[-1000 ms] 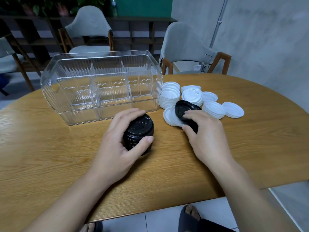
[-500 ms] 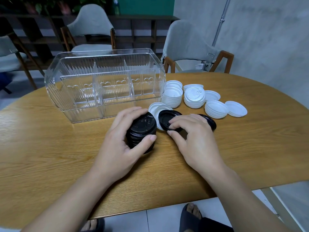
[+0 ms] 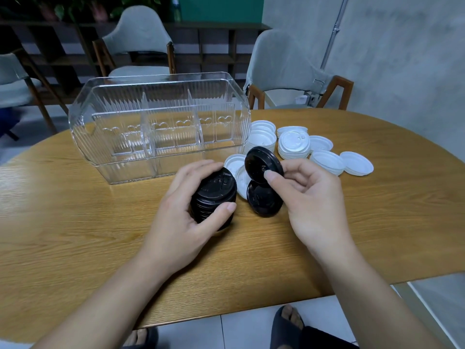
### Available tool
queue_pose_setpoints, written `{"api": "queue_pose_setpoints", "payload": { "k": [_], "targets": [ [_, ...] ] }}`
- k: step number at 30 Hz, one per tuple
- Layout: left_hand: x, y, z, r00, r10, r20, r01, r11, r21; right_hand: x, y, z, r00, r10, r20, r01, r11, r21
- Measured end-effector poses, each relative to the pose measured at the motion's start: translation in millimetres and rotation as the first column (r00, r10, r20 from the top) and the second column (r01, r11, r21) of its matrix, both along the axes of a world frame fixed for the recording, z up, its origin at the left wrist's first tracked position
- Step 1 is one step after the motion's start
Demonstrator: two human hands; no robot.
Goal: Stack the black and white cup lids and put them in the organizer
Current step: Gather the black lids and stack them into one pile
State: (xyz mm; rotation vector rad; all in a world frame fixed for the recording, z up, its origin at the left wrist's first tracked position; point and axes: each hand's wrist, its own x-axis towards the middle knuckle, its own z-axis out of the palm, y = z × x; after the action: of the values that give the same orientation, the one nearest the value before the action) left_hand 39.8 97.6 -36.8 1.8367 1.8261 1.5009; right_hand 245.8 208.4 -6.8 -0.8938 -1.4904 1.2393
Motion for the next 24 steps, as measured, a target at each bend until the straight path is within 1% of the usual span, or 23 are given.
{"api": "queue_pose_setpoints", "payload": {
  "k": [3, 5, 9, 12, 15, 17, 19, 22, 24],
  "targets": [
    [-0.2, -0.2, 0.5, 1.0, -0.007, -0.002, 0.007, 1.0, 0.006, -0.7, -2.1, 5.3, 0.995, -0.001, -0.095, -0.01, 0.994, -0.111],
    [0.4, -0.7, 1.6, 1.0, 0.002, 0.005, -0.002, 1.0, 0.002, -1.9, -3.4, 8.2, 0.989, 0.007, -0.148, -0.03, 0.988, -0.15],
    [3.9, -2.8, 9.5, 0.999, 0.032, 0.032, -0.033, 0.999, 0.018, -5.8, -5.9, 13.4, 0.983, 0.026, -0.182, -0.058, 0.983, -0.174],
    [6.6, -3.4, 16.7, 0.999, 0.051, -0.007, -0.05, 0.997, 0.063, -11.2, -10.7, 21.6, 0.966, 0.068, -0.25, -0.118, 0.975, -0.189],
    [8.9, -2.3, 20.8, 0.996, 0.074, -0.057, -0.067, 0.991, 0.12, -17.2, -20.3, 28.0, 0.948, 0.132, -0.289, -0.185, 0.969, -0.166],
    [10.8, -1.2, 21.6, 0.993, 0.097, -0.071, -0.086, 0.985, 0.146, -20.9, -26.7, 28.2, 0.949, 0.176, -0.262, -0.211, 0.971, -0.115],
    [11.4, -0.2, 21.2, 0.991, 0.107, -0.085, -0.091, 0.981, 0.171, -23.9, -32.6, 26.9, 0.961, 0.196, -0.195, -0.208, 0.977, -0.044],
    [9.4, -0.7, 20.2, 0.992, 0.106, -0.072, -0.092, 0.98, 0.174, -27.0, -36.9, 26.5, 0.971, 0.185, -0.154, -0.185, 0.983, 0.014],
    [7.3, -2.5, 21.4, 0.993, 0.099, -0.06, -0.089, 0.985, 0.151, -26.7, -36.0, 24.9, 0.981, 0.176, -0.083, -0.17, 0.982, 0.081]
  ]
}}
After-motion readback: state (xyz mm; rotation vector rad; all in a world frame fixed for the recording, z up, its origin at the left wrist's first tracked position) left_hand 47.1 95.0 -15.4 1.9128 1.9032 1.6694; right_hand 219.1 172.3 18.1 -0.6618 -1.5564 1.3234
